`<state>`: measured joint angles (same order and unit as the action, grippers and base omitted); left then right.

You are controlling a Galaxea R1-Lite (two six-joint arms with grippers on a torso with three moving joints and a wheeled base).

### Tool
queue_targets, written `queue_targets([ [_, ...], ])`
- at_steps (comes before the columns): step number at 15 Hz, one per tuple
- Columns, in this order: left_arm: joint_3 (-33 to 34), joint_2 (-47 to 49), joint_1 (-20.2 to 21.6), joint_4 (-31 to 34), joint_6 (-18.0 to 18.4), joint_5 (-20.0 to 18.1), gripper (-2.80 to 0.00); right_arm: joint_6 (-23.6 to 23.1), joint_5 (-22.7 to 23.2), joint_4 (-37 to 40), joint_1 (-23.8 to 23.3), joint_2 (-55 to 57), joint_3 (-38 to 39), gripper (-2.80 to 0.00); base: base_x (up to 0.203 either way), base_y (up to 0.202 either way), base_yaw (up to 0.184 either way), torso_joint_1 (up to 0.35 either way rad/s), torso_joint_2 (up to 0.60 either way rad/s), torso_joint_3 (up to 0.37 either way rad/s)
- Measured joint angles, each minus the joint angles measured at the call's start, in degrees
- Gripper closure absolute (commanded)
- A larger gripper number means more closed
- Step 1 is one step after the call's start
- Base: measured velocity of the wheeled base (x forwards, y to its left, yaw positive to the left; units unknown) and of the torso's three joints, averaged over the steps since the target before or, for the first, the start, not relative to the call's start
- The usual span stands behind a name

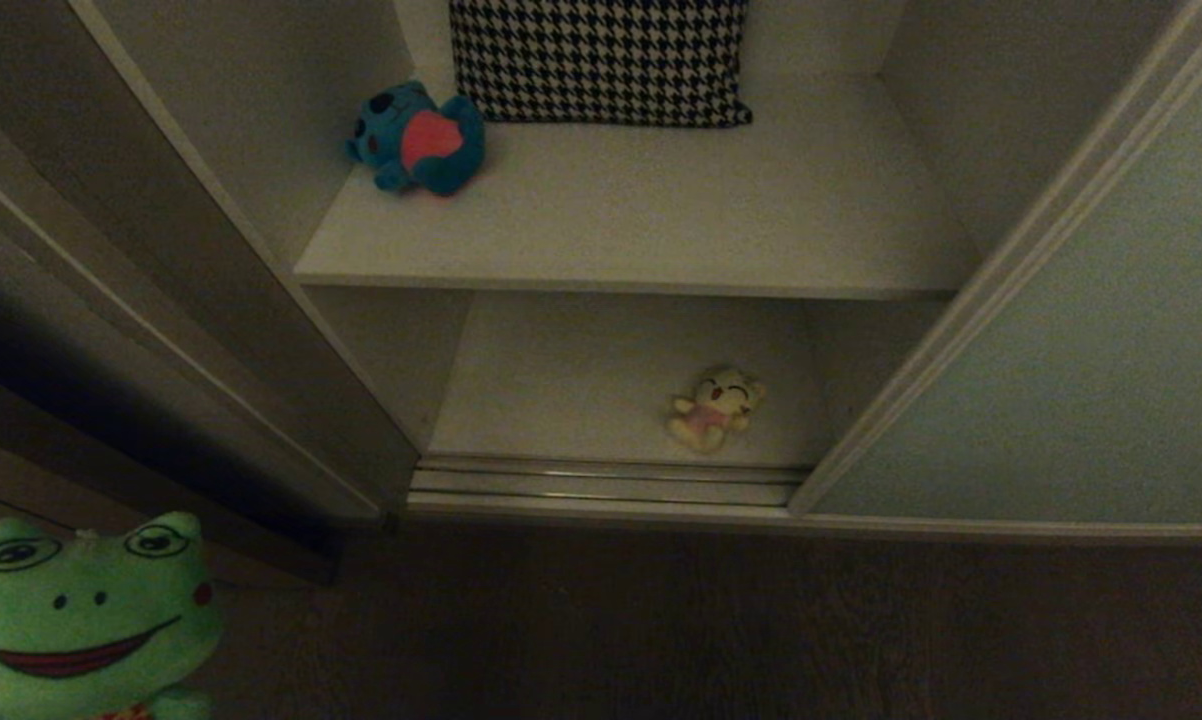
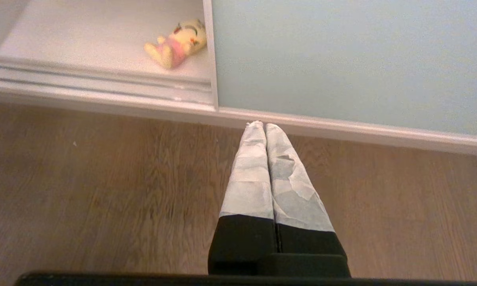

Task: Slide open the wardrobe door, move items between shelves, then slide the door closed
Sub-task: Place the green doll on the higher shelf

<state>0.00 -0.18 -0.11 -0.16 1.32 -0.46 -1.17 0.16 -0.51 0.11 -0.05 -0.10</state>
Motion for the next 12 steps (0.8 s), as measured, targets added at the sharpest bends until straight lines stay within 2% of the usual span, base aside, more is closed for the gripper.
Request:
queue_targets([
  [3,0.00,0.02,0.01,0.22,-0.03,0.35,0.00,-0.01,0.00,0.00,0.00,0.00,0.00,0.00,0.000,0.000,0.000,0.002,0.00,0.083],
  [7,0.00,0.02,0.00,0.43,5.06,-0.13,0.00,0.01,0.02,0.00,-0.01,0.00,0.00,0.00,0.000,0.000,0.000,0.000,0.00,0.006],
  [9,-0.53,0.05,0.00,-0.55,5.29,-0.22,0.00,0.02,0.00,0.00,0.00,0.00,0.00,0.00,0.000,0.000,0.000,0.000,0.00,0.000],
  [12,-9.39,0.82,0.01,1.82,5.27,-3.24,0.00,-0.01,-0.01,0.01,-0.01,0.00,0.00,0.00,0.000,0.000,0.000,0.000,0.00,0.000],
])
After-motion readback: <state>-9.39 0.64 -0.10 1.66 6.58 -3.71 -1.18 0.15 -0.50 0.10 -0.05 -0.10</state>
